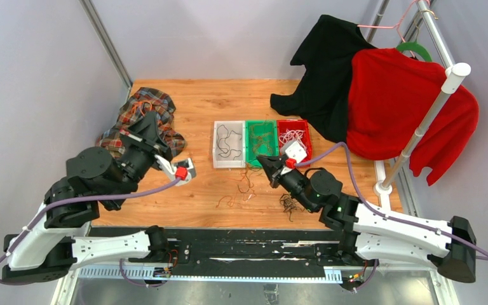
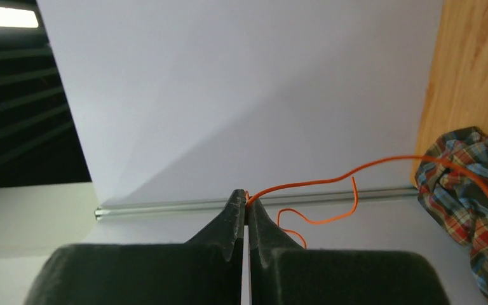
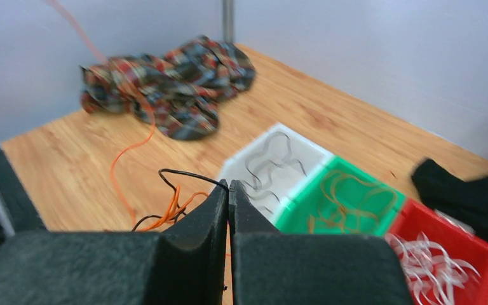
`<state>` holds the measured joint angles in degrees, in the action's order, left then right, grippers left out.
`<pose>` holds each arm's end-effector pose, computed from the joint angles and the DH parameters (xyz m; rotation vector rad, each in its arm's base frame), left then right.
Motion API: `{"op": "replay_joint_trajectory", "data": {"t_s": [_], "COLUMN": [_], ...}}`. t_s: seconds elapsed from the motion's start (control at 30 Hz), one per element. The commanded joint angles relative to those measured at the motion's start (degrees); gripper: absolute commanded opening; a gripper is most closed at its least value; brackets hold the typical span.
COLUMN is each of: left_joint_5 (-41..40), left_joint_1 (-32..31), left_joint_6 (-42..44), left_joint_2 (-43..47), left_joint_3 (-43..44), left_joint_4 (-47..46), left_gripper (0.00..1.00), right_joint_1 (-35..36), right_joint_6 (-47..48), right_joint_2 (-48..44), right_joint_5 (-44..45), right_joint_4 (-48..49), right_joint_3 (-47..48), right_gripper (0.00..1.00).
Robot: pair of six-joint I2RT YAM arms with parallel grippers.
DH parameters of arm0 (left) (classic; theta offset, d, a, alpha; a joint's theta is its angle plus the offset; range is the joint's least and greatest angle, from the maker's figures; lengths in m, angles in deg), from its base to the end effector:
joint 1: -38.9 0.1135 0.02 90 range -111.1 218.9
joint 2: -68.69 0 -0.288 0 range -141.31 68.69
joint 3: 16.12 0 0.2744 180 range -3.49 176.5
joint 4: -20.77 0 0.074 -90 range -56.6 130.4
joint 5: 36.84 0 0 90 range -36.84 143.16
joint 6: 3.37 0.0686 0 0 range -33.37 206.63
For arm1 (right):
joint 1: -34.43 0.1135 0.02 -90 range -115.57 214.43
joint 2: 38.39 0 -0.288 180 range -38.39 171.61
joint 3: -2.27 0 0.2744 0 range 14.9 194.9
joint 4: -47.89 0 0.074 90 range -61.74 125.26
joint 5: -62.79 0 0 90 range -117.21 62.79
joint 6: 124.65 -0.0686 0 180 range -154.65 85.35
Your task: Untangle the cables
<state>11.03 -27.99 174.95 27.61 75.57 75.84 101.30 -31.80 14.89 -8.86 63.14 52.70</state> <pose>0.0822 -0.0753 0.5051 1.4453 0.9033 0.8837 0.1211 0.2285 0.3606 -0.5593 1.2862 0.7182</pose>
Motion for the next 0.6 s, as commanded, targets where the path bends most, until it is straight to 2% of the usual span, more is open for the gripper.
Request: {"op": "replay_joint_trajectory", "data": {"t_s": [0.0, 0.07, 0.1, 0.13, 0.23, 0.3, 0.4, 0.47, 0.5, 0.57], "left_joint_5": [-5.77, -6.36, -6.09, -5.55, -1.82, 1.95, 8.67, 14.25, 18.24, 26.29], "left_joint_1": [-0.26, -0.29, -0.26, -0.26, -0.29, -0.30, -0.19, 1.06, 2.34, 6.09], "left_joint_6": [1.40, 0.29, -1.40, -4.94, -14.75, -20.55, -26.67, -31.36, -34.16, -39.91], "left_joint_2": [-1.83, -0.87, 0.19, 1.31, 4.85, 6.43, 6.34, 4.62, 3.52, 1.35], "left_joint_3": [8.37, 7.96, 6.22, 3.39, -6.96, -13.40, -20.79, -23.97, -24.74, -25.34], "left_joint_4": [-3.44, 0.10, 2.38, 4.69, 12.26, 15.10, 17.03, 14.03, 12.79, 9.93], "left_gripper": [0.01, 0.01, 0.03, 0.10, 0.49, 0.71, 0.86, 0.91, 1.00, 0.98], "right_joint_1": [-0.44, -0.95, -1.33, -1.57, -1.66, -1.72, -1.66, -1.69, -1.69, -1.66], "right_joint_6": [2.68, 1.18, 0.44, -0.19, -1.41, -2.21, -2.95, -3.18, -3.31, -3.13], "right_joint_2": [-5.20, -8.44, -9.79, -10.60, -11.26, -11.06, -10.47, -9.97, -9.69, -9.28], "right_joint_5": [9.45, 9.23, 8.44, 7.87, 3.27, 0.73, -2.33, -4.12, -5.13, -6.16], "right_joint_4": [-9.76, -11.17, -11.40, -11.36, -12.04, -12.11, -12.17, -12.05, -12.33, -13.12], "right_joint_3": [-5.09, -6.54, -6.96, -7.02, -5.10, -3.67, -1.41, 0.19, 1.15, 2.87], "right_gripper": [0.01, 0.01, 0.01, 0.01, 0.01, 0.01, 0.01, 0.01, 0.01, 0.01]}}
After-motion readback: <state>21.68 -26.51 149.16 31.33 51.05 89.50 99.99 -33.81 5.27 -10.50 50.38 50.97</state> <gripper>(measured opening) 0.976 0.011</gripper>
